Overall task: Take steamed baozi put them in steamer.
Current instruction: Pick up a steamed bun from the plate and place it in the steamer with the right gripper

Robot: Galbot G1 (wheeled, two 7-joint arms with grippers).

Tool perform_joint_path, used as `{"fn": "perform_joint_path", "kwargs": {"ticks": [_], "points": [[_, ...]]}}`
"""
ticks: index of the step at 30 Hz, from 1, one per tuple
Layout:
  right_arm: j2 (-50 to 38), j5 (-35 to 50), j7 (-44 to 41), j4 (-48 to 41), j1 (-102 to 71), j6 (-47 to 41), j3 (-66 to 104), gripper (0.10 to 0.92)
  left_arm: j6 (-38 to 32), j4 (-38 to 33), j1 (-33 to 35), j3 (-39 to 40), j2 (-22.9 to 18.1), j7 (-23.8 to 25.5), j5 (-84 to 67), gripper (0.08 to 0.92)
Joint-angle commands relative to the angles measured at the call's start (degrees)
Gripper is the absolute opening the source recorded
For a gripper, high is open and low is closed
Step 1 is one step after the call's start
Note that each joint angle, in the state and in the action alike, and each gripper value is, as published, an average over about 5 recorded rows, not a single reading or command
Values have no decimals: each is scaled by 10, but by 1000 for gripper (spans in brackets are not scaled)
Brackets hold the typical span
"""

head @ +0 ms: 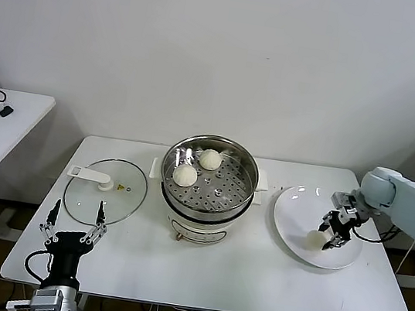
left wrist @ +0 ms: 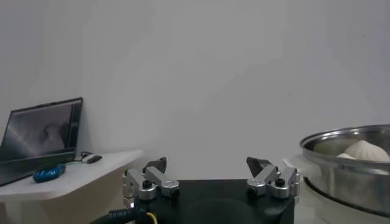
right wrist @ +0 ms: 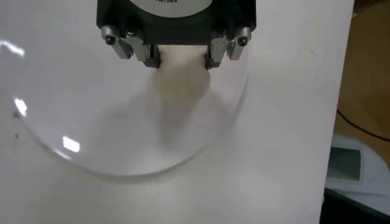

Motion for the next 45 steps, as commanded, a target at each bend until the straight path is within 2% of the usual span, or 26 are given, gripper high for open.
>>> {"fn": "perform_joint_path", "kwargs": {"ticks": [1, 6, 12, 17, 22, 32, 45], "points": [[30, 75, -7, 124, 250, 35, -155, 528, 2, 0, -2, 4, -28, 1, 1, 823], [76, 90, -14, 153, 326, 68, -157, 544, 3, -1, -3, 6, -28, 1, 1, 823], [126, 45, 5, 179, 362, 165, -137, 543, 2, -3, -1, 6, -28, 0, -1, 823], [159, -7, 64, 193, 367, 296, -134, 543, 1, -3, 0, 3, -28, -1, -3, 823], [192, -90, 142, 180, 334, 380, -118, 570, 0, -1, 0, 5, -28, -2, -2, 823], [249, -173, 174, 146, 236, 410, -77, 576, -1, -2, 3, 5, -28, -1, -4, 823], [321, -196, 165, 53, 122, 404, -49, 568, -1, 1, 1, -3, -28, 0, -9, 823]]}}
